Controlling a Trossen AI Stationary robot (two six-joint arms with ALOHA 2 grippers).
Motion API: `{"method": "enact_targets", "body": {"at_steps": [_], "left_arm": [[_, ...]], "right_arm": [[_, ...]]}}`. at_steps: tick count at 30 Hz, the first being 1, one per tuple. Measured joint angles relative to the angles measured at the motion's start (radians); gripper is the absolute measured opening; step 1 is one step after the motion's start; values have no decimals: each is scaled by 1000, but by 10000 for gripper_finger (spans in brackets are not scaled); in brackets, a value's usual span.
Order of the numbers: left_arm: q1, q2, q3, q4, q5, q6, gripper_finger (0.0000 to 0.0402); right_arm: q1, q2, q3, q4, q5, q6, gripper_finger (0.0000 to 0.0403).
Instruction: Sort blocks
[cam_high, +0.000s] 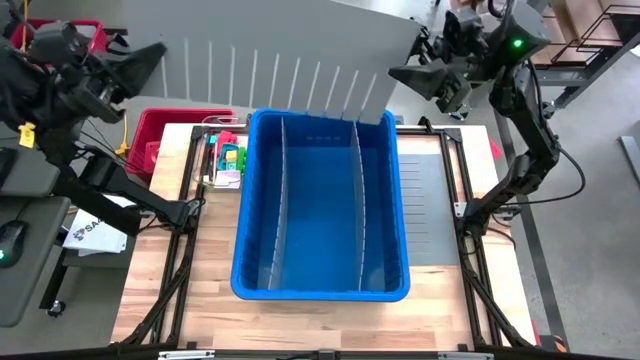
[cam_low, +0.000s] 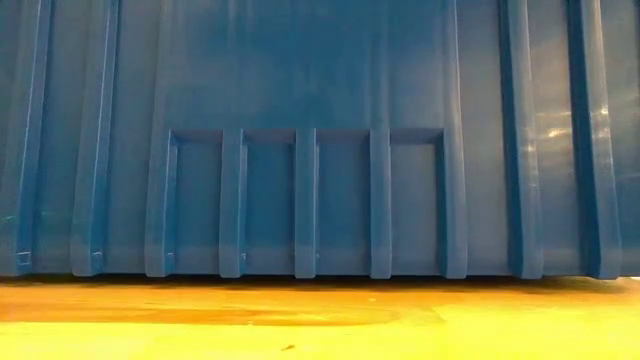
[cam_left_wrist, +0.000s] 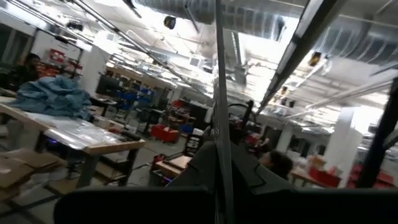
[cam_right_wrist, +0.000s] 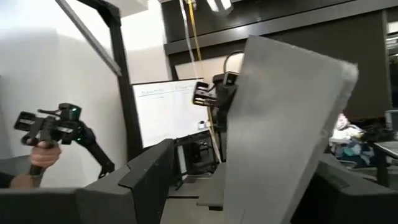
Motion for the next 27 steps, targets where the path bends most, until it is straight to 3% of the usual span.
{"method": "enact_targets", "body": {"at_steps": [4,6,8,10,27], "left_arm": [[0,5,0,35,-19,34,1],[0,5,0,41,-20,38,1],[0,4,0,41,-22,38,1],[0,4,0,44,-19,39,1],[0,7,1,-267,131,-252,31]], "right_arm": [[0,-1,0,-2,1,-29,206],[4,-6,0,-15,1,-54,146],[9,-13,0,-32,0,-71,61],[9,-16,0,-43,0,-94,20],[14,-115,0,-399,-33,-70,1]]}}
